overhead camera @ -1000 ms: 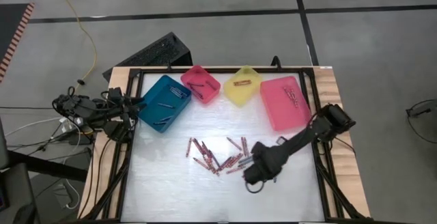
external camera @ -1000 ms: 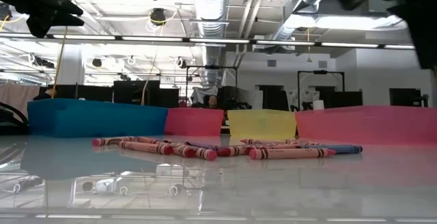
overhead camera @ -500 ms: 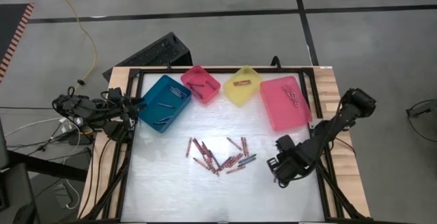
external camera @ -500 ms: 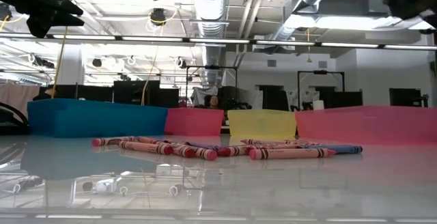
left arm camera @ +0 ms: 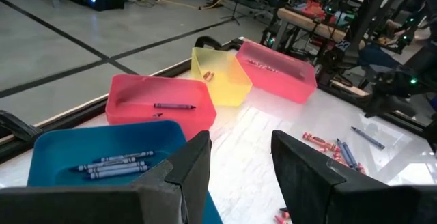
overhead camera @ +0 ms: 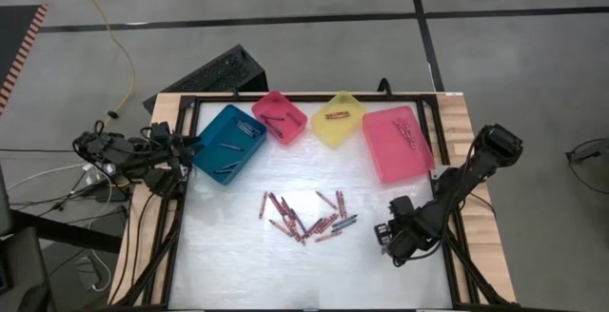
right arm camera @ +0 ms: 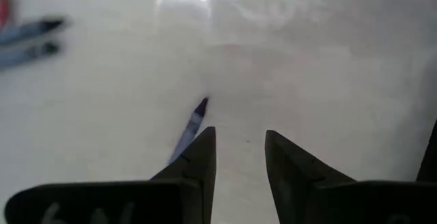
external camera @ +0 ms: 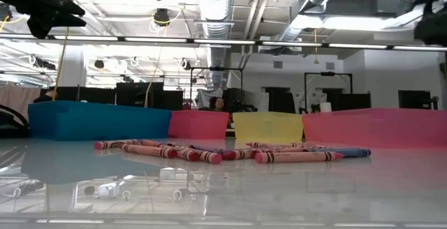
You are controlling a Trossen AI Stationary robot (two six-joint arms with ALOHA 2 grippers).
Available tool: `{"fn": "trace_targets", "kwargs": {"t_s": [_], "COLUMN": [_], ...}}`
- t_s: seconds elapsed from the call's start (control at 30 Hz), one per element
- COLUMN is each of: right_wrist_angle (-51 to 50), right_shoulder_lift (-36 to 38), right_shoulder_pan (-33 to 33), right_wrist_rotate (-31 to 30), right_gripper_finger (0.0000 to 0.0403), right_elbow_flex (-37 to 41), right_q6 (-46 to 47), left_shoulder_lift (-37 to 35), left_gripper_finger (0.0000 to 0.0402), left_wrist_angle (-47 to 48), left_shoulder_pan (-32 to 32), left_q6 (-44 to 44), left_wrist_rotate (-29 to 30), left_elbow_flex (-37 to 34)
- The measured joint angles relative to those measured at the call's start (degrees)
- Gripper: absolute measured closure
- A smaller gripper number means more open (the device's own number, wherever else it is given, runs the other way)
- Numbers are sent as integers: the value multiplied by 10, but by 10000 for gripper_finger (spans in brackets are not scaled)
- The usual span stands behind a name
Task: Sort crayons
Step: Put the blue crayon into the blue bin
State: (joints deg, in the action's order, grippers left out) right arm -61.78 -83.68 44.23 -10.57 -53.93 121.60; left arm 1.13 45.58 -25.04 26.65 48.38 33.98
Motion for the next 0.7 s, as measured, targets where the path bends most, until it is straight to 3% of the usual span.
{"fn": "trace_targets", "kwargs": {"t_s": [0.1,0.7], "right_wrist_angle": [12,62], "right_shoulder_lift": [0,0], "right_shoulder_pan": [-1,-1], "right_wrist_rotate": [6,-27], "right_gripper_finger": [282,282], "right_elbow_flex": [12,17], "right_q6": [66,50], "left_shoulder_lift": [0,0], "left_gripper_finger": [256,256], "left_wrist_angle": [0,0], "left_shoulder_pan": [0,0], "left_q6": [0,1], "left_wrist_rotate": [0,0], "left_elbow_flex": [0,0]}}
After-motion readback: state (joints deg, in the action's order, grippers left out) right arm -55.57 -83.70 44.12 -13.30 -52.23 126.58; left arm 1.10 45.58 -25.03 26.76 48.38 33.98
